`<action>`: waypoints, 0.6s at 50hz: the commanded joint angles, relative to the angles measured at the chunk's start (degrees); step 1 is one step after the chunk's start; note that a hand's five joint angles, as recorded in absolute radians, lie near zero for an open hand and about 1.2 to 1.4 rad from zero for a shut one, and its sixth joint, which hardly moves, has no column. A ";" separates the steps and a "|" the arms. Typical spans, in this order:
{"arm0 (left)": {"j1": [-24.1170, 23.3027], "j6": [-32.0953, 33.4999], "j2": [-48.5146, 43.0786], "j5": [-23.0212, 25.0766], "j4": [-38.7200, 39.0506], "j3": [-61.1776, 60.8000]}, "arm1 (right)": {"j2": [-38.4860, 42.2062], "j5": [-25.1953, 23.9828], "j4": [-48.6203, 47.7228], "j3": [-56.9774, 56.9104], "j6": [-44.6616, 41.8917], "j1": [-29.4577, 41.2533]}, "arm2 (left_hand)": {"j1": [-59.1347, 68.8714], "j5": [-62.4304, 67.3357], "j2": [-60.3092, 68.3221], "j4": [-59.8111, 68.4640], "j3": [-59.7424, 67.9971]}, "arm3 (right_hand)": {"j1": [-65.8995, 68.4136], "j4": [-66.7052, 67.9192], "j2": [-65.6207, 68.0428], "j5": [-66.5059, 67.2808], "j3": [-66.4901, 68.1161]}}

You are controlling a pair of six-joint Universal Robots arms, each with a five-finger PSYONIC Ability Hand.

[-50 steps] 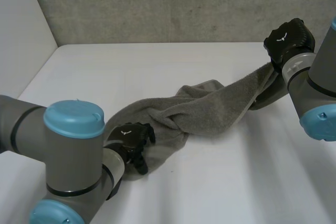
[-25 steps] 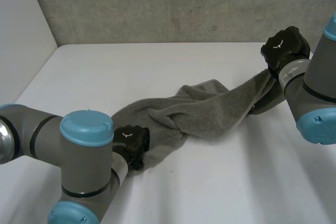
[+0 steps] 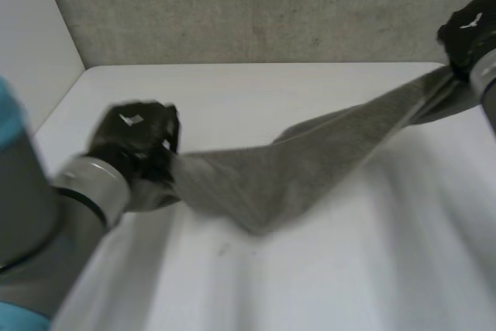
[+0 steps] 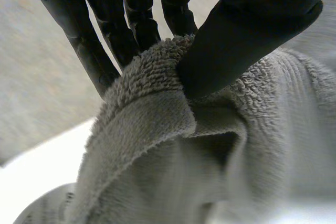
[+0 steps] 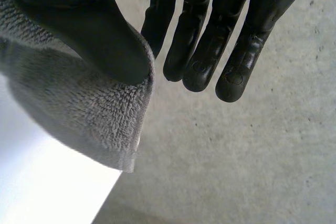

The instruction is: Fold the laundry

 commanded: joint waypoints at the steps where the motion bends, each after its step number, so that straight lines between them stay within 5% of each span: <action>1: 8.60 2.03 3.58 6.43 -0.98 0.87 | -1.31 -3.63 4.61 0.02 0.69 -1.20 | 14.05 11.55 10.70 10.34 10.48 | 24.49 11.61 12.40 13.75 12.03; 16: 11.69 2.30 -28.30 6.27 9.63 11.31 | 16.53 -4.26 -1.72 -0.68 5.45 1.97 | 14.05 11.55 10.70 10.34 10.48 | 24.49 11.61 12.40 13.75 12.03; 17: 11.96 2.38 -30.07 5.92 11.13 12.46 | 17.75 -4.17 -1.98 -0.68 5.45 2.41 | -5.41 -7.92 -8.76 -9.12 -8.98 | 24.49 11.61 12.40 13.75 12.03; 18: 11.96 2.39 -30.09 5.92 11.15 12.47 | 17.76 -4.17 -1.98 -0.68 5.45 2.41 | -5.60 -8.11 -8.95 -9.32 -9.17 | 24.49 11.61 12.40 13.75 12.03; 20: 12.66 2.39 -30.70 5.74 12.03 13.08 | 18.55 -3.56 -2.07 -0.42 5.45 2.93 | -46.66 -49.17 -50.01 -50.38 -50.23 | 24.49 11.61 12.40 13.75 12.03; 30: 9.43 1.60 -14.56 5.74 9.04 2.30 | 17.32 -3.29 -2.95 -0.50 5.62 3.20 | -51.70 -54.20 -55.05 -55.41 -55.27 | 24.49 11.61 12.40 13.75 12.03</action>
